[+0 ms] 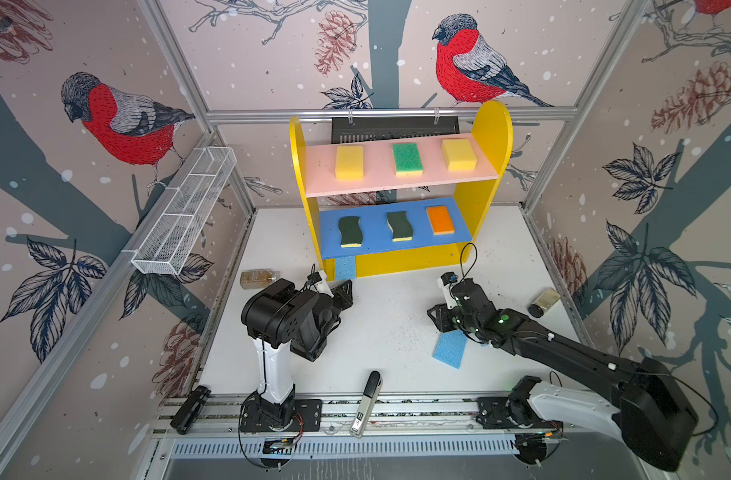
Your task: Place and organize the cleaning sponges onto the shelf
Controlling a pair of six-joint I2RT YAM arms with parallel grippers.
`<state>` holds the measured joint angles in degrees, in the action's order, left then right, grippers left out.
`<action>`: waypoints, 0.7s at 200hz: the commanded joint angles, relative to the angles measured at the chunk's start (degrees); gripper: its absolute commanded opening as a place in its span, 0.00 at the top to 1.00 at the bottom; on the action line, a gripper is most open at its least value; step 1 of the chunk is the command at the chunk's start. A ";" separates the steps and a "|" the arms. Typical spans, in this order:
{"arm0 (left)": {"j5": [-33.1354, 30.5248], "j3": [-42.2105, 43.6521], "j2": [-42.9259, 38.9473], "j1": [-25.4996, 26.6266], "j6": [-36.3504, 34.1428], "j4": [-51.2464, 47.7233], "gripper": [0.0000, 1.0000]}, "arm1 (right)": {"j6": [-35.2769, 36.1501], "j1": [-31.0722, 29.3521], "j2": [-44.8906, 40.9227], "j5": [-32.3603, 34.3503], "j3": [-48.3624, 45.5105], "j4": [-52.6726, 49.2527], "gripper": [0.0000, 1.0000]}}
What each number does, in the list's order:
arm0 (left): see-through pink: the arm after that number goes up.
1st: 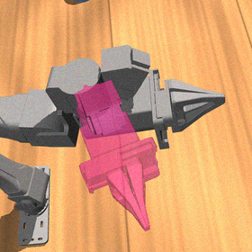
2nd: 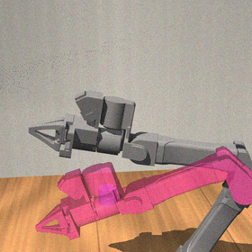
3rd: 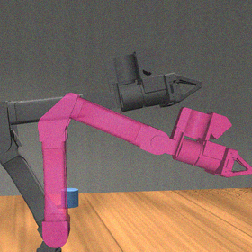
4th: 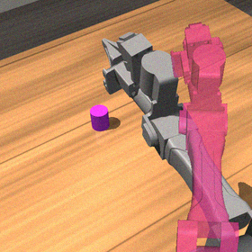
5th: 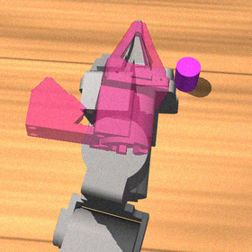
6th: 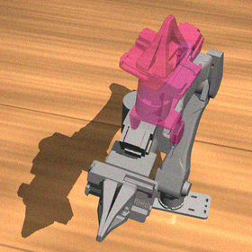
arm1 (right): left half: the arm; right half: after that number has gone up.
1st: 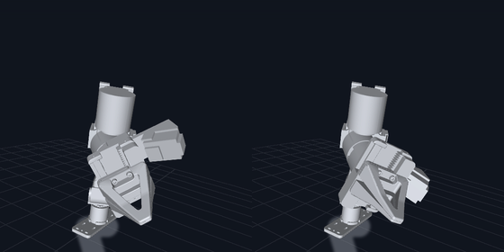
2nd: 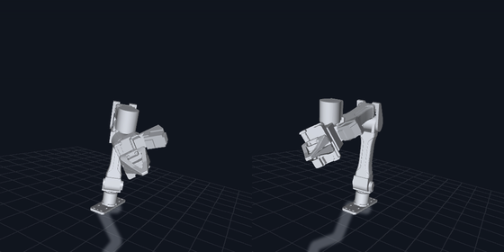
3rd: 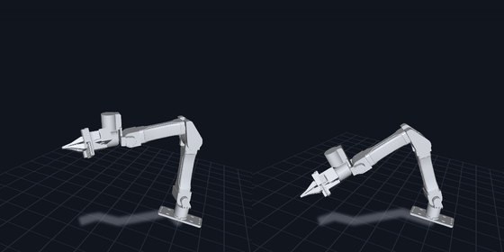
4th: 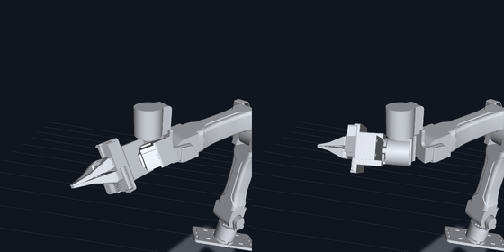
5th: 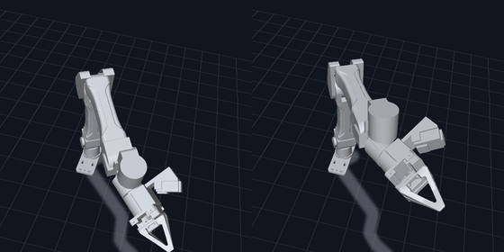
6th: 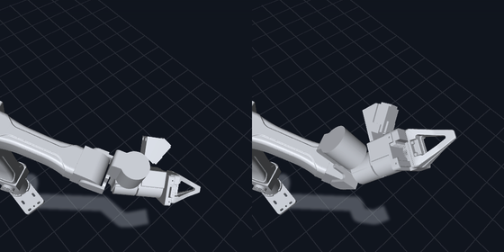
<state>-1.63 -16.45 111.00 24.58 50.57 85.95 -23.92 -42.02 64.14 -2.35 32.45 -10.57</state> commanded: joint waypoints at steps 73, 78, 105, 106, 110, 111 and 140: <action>-1.42 -2.10 1.06 -0.49 -0.56 -4.97 0.81 | 0.71 1.08 -0.15 -1.87 -0.54 1.78 0.60; -1.65 -2.39 1.10 -0.56 -0.47 -5.39 0.81 | 0.72 1.14 -0.17 -1.91 -0.54 1.83 0.60; -2.51 -4.03 0.89 -0.46 -0.47 -8.77 0.81 | 0.68 1.37 -0.25 -2.37 -0.41 1.93 0.60; -2.55 -4.07 0.93 -0.48 -0.47 -8.82 0.81 | 0.70 1.39 -0.25 -2.34 -0.43 1.90 0.60; -2.59 -4.24 1.04 -0.50 -0.47 -8.89 0.81 | 0.75 1.44 -0.25 -2.44 -0.43 1.95 0.60; -2.59 -4.27 1.05 -0.54 -0.47 -8.88 0.81 | 0.78 1.42 -0.25 -2.37 -0.44 1.91 0.60; -2.34 -5.60 2.23 -0.73 -0.40 -9.68 0.82 | 0.67 1.68 -0.24 -2.65 -0.54 2.04 0.60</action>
<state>-3.29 -21.12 112.31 24.05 50.59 78.52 -23.92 -40.47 64.10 -4.56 31.90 -9.78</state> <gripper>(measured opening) 0.188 0.399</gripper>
